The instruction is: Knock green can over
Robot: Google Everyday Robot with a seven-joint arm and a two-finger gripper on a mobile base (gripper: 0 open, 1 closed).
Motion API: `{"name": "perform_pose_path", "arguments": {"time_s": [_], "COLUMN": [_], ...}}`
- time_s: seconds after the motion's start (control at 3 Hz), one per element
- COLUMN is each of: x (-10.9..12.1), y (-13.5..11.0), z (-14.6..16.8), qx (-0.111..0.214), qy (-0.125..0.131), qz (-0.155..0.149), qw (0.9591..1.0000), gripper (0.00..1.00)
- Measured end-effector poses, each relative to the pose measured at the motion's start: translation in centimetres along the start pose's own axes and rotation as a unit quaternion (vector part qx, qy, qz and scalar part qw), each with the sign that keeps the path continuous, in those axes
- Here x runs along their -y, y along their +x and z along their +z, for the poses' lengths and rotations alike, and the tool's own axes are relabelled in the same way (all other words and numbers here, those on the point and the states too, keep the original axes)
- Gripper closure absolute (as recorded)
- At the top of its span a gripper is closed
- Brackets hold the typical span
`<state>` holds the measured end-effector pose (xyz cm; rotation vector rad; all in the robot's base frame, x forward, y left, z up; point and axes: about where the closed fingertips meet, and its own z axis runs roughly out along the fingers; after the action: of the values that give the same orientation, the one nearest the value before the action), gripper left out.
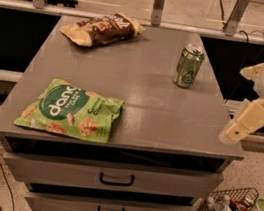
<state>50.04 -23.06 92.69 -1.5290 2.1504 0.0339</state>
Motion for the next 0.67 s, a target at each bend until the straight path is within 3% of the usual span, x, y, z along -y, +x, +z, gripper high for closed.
{"name": "perform_pose_path", "arguments": {"time_s": [0.33,0.67], "x": [3.2,6.3], "y": [-0.7,-2.1], "z": [3.0,6.2], "qx": [0.049,0.094], "qy": [0.017,0.033], "qz": [0.024,0.043], "qw": [0.9983,0.9941], "gripper": [0.00,0.00]}}
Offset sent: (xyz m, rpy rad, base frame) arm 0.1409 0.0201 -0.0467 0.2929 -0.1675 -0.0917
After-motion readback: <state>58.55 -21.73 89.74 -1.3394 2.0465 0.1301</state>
